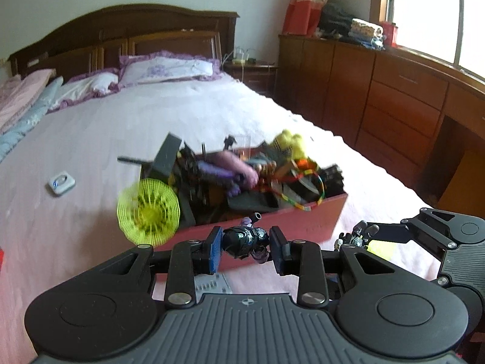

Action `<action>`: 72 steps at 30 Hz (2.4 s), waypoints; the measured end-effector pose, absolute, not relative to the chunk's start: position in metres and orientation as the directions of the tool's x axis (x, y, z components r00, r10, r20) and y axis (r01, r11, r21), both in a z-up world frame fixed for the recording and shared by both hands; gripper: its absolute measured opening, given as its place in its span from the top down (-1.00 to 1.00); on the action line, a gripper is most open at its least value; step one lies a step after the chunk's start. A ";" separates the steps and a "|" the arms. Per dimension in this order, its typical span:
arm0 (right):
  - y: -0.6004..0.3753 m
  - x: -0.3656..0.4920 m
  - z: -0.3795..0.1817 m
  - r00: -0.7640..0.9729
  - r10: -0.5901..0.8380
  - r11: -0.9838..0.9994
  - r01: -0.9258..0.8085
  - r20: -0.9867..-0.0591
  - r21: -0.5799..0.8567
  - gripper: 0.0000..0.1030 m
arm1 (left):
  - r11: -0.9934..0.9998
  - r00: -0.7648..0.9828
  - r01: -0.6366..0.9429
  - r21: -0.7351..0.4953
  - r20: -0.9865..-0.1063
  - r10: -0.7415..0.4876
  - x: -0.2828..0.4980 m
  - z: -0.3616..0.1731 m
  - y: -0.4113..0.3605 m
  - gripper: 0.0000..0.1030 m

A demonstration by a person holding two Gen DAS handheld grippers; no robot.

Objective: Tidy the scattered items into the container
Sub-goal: 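Carry both figures over the pink box and open both tools to drop them, then grasp the yellow shuttlecock with the right tool while the left tool grasps the grey brick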

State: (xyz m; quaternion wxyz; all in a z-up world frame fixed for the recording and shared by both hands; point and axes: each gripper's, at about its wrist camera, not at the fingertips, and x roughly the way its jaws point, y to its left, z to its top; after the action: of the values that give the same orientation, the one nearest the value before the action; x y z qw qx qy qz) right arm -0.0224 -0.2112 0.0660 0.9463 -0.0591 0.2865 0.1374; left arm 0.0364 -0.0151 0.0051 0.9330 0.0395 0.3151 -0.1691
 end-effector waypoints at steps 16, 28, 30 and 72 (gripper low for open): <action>-0.212 0.102 0.091 0.827 0.201 0.953 -0.288 -0.525 -0.090 -0.53 | 0.935 0.769 0.352 0.046 -0.585 -0.260 0.150 0.025 -0.030 0.31; -0.217 0.107 0.081 0.842 0.179 0.963 -0.257 -0.509 -0.086 -0.57 | 0.954 0.783 0.296 0.041 -0.582 -0.218 0.123 0.016 -0.021 -0.50; -0.221 0.097 0.083 0.849 0.178 0.967 -0.245 -0.498 -0.073 -0.59 | 0.962 0.793 0.272 0.034 -0.575 -0.204 0.106 0.015 -0.016 -0.63; -0.214 -0.063 0.048 0.771 0.184 0.970 -0.243 -0.610 -0.015 -0.68 | 0.994 0.715 0.104 -0.019 -0.693 -0.088 -0.027 -0.029 0.020 -0.88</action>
State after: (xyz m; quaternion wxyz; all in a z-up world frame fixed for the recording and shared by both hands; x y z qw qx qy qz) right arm -0.0628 -0.2139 0.0478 0.9398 -0.0465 0.3189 0.1137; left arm -0.0271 0.0195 -0.0292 0.9260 0.0108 0.3737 -0.0519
